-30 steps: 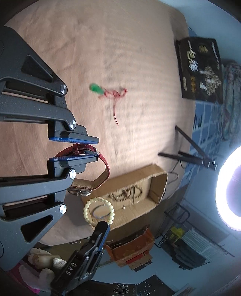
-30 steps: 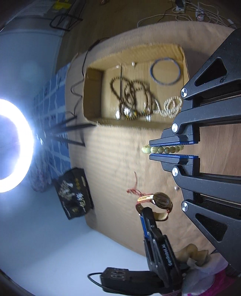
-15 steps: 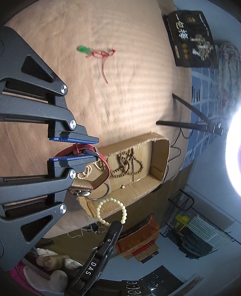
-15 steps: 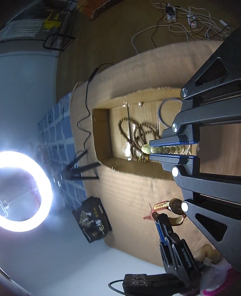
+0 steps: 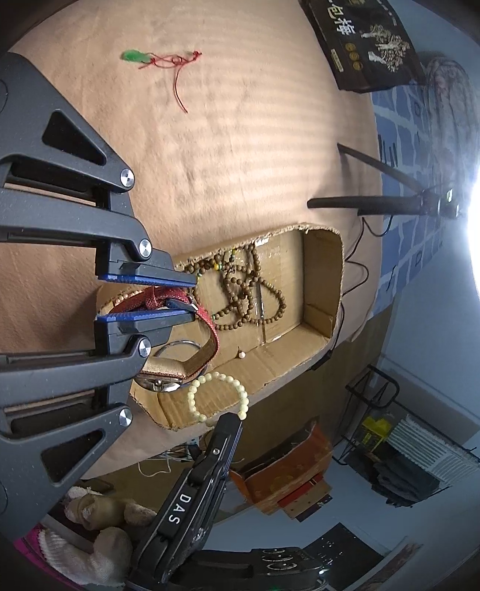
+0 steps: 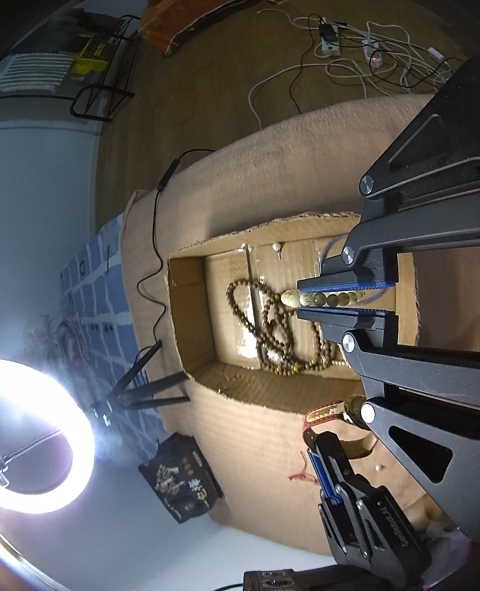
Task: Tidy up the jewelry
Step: 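Open both grippers to drop the watch and bracelet into the box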
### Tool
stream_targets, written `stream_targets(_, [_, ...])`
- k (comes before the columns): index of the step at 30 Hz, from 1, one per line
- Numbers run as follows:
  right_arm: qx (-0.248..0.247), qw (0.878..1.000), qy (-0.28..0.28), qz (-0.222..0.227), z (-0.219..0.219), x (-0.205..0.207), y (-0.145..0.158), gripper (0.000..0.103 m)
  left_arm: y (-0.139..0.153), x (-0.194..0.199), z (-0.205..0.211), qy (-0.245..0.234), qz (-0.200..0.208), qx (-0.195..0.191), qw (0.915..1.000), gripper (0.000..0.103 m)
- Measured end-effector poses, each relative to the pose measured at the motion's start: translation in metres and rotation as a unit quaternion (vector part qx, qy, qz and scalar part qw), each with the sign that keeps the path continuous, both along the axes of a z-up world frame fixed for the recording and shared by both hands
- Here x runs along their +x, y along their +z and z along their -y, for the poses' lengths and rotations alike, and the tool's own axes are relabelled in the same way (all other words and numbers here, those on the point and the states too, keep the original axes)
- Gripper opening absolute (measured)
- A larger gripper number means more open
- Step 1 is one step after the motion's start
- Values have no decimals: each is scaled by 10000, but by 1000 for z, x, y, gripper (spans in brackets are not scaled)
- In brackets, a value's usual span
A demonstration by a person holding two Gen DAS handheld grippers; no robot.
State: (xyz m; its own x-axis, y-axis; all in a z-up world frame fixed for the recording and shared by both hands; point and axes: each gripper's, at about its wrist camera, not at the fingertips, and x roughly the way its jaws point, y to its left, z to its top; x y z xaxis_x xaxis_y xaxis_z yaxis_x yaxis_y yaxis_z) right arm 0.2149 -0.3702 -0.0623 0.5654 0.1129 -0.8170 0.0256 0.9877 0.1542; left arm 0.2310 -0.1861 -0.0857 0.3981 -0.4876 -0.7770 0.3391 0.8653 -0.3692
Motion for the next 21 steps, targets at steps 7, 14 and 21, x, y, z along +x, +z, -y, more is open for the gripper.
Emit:
stream_targets(7, [-98,9999,-64,-37,3,3,-5,6,-7,2,8,-94,-74,-36,9999,11])
stream_targets(14, [-270,9993,-241,87,6,0,-1,65,-7,-2,12,-143,23,222,9996,40])
stream_targets(21, [-352,9991,-213,128,4,-1,1,65,-5,-4,8,-100,102,324,9994,40])
